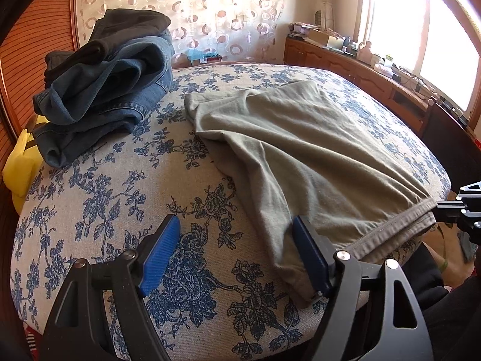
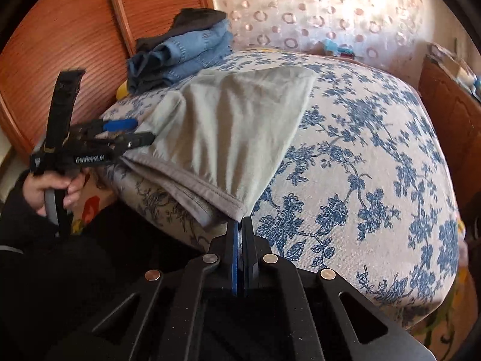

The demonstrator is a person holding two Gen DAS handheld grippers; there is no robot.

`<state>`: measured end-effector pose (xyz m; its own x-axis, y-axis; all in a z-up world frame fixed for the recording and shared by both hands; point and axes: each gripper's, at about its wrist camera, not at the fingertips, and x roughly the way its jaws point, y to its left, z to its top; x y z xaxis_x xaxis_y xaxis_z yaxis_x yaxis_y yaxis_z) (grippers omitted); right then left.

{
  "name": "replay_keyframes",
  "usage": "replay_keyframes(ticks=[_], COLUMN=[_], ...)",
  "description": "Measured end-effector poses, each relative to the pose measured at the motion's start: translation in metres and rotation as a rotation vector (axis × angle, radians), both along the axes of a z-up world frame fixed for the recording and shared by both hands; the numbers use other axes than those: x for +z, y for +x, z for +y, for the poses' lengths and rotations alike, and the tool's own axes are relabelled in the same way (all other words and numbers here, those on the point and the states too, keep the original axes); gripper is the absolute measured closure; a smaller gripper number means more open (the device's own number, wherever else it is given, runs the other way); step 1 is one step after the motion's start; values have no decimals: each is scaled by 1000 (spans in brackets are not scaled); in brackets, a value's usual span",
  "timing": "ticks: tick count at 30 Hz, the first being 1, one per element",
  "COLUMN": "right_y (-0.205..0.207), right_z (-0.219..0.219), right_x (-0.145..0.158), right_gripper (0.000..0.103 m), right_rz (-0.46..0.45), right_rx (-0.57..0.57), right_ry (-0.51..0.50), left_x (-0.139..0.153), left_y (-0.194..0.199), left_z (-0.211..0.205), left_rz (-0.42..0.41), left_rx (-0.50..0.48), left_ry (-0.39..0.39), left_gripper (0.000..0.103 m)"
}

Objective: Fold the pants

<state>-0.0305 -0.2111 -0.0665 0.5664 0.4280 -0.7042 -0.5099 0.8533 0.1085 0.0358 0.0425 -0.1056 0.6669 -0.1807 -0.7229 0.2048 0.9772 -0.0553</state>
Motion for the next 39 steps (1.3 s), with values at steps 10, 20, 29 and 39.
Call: replay_keyframes(ticks=[10, 20, 29, 39], right_y=[-6, 13, 20, 19], right_z=[-8, 11, 22, 28], right_x=[19, 3, -5, -9], right_gripper=[71, 71, 67, 65], right_rz=[-90, -40, 1, 4], right_rx=[-72, -105, -83, -72], right_ry=[82, 67, 35, 9], left_x=[5, 3, 4, 4], left_y=[-21, -31, -36, -43], left_z=[-2, -6, -10, -20], left_rz=[12, 31, 42, 46], left_rx=[-42, -61, -79, -118], left_ry=[-76, -86, -105, -124], left_gripper=[52, 57, 58, 66])
